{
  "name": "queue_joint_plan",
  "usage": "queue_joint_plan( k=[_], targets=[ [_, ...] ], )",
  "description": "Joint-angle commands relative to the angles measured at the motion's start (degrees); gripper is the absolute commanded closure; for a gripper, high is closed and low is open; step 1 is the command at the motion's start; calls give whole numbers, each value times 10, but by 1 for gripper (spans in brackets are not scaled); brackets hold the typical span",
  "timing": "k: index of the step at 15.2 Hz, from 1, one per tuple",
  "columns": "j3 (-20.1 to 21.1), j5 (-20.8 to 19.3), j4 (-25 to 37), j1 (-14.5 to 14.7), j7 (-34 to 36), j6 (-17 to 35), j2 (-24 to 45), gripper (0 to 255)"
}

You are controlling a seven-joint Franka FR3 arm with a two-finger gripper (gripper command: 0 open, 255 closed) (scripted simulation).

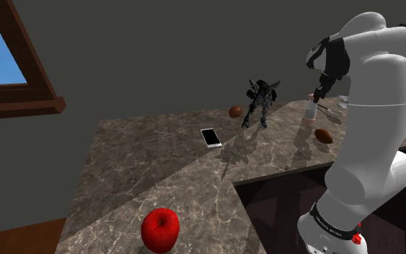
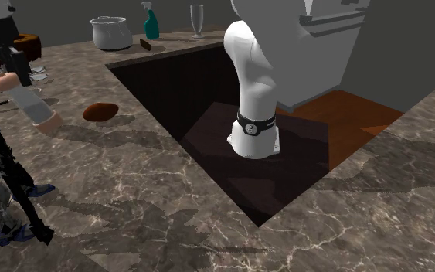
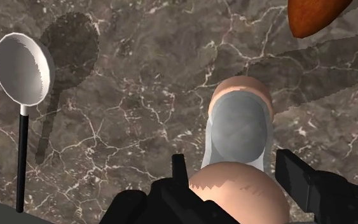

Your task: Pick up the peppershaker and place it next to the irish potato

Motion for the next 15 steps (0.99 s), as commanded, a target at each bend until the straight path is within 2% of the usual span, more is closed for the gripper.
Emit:
queue_joint_plan(
  k=[1,4,5,10,15],
  targets=[
    [0,0,0,0,0,1,0,255],
    [0,0,0,0,0,1,0,255],
    [0,0,0,0,0,1,0,0],
    [0,0,0,0,0,1,0,0],
    [-22,-37,20,23,22,-52,-41,0]
  ],
)
